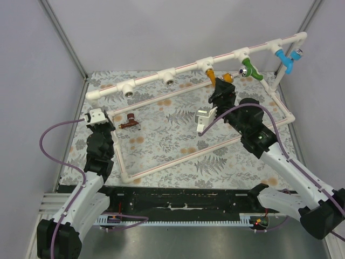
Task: Install the water faucets
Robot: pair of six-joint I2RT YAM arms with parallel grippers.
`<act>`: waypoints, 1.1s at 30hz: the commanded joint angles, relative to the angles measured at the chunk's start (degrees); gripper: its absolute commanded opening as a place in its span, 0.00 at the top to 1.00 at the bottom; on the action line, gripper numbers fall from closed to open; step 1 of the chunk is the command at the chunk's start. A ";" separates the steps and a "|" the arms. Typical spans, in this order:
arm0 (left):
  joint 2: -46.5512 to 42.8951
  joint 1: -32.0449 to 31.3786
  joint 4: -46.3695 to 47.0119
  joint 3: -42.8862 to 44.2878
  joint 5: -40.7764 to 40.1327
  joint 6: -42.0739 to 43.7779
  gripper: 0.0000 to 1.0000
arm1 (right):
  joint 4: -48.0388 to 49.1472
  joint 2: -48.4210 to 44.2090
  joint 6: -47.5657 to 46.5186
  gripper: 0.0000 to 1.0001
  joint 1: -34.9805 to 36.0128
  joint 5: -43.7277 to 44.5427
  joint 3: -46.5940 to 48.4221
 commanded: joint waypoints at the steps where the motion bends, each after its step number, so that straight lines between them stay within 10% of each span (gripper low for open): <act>1: -0.47 -0.32 1.89 1.94 1.42 -0.43 0.98 | 5.94 4.24 -10.40 0.24 -0.06 6.11 2.87; 10: -0.56 -0.41 1.89 1.94 1.25 -0.34 0.98 | 19.39 10.58 20.04 0.63 -0.15 10.87 1.38; 14: -0.56 -0.41 1.98 1.94 1.16 -0.16 0.98 | 25.09 10.23 58.49 1.00 -0.06 16.56 2.96; 26: -0.65 -0.41 1.98 2.03 1.25 -0.42 0.98 | 12.21 8.82 183.31 1.00 -2.00 41.64 -0.73; 29: -0.82 -0.41 1.98 2.03 1.25 -0.42 0.98 | 13.06 9.18 184.74 0.98 -2.08 38.56 -0.03; 33: -1.00 -0.41 2.06 1.94 1.25 -0.25 0.98 | 19.56 6.64 164.74 0.67 -2.08 36.36 -0.47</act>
